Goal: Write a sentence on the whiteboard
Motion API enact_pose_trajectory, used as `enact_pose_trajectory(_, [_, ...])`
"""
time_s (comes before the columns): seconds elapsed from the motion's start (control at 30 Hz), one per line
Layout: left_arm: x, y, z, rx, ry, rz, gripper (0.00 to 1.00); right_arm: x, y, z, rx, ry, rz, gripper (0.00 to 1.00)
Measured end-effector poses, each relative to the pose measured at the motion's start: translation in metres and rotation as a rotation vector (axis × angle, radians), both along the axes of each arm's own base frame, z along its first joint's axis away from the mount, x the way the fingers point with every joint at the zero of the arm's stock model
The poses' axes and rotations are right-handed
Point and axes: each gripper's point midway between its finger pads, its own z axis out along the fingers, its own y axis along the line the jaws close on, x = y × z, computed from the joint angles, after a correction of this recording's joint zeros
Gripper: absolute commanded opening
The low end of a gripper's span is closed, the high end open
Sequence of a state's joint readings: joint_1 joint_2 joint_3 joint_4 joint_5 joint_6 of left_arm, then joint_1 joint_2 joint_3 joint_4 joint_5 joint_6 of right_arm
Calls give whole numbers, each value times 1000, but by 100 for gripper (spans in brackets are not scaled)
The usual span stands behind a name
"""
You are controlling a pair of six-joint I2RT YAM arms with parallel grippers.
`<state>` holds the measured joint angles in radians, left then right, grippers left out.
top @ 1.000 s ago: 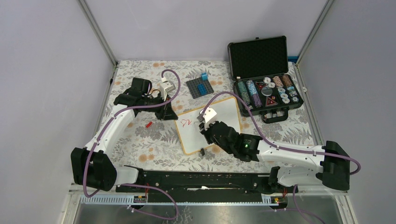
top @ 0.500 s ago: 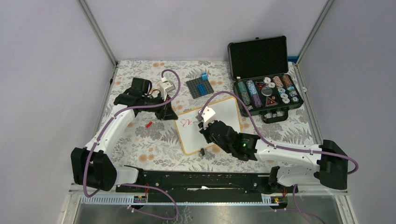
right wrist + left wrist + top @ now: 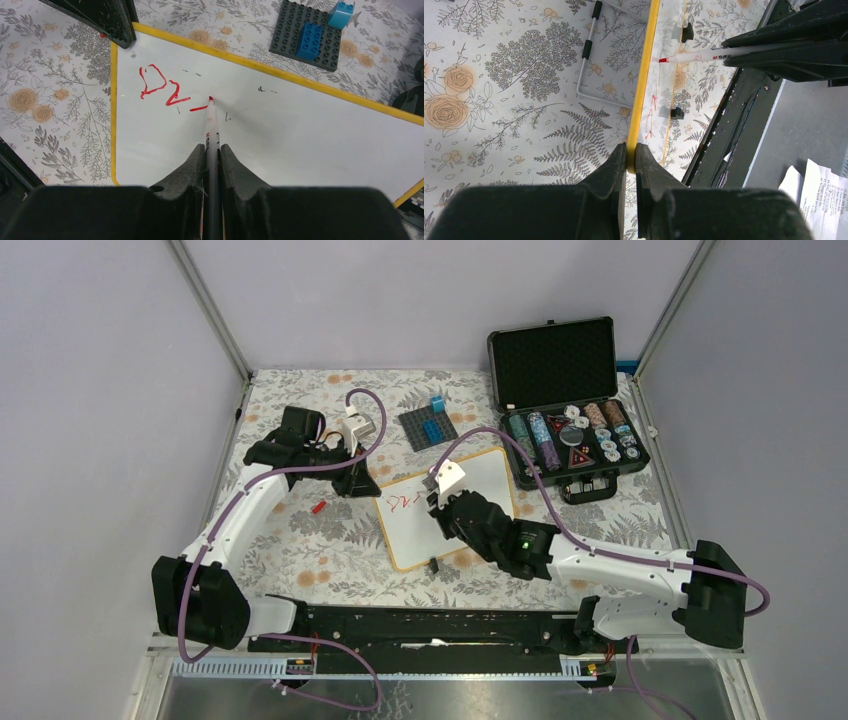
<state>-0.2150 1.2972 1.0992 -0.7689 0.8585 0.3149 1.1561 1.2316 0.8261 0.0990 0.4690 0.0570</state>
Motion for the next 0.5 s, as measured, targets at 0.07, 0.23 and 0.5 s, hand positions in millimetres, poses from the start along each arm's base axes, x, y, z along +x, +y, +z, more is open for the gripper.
enact_pose_trajectory(0.07, [0, 0, 0, 1, 0, 0, 0, 1, 3, 2, 4, -1, 2, 0])
enact_pose_trajectory(0.23, [0, 0, 0, 3, -1, 2, 0, 1, 9, 4, 11, 1, 15, 0])
enact_pose_trajectory(0.5, [1, 1, -1, 5, -1, 3, 0, -1, 12, 2, 13, 10, 31, 0])
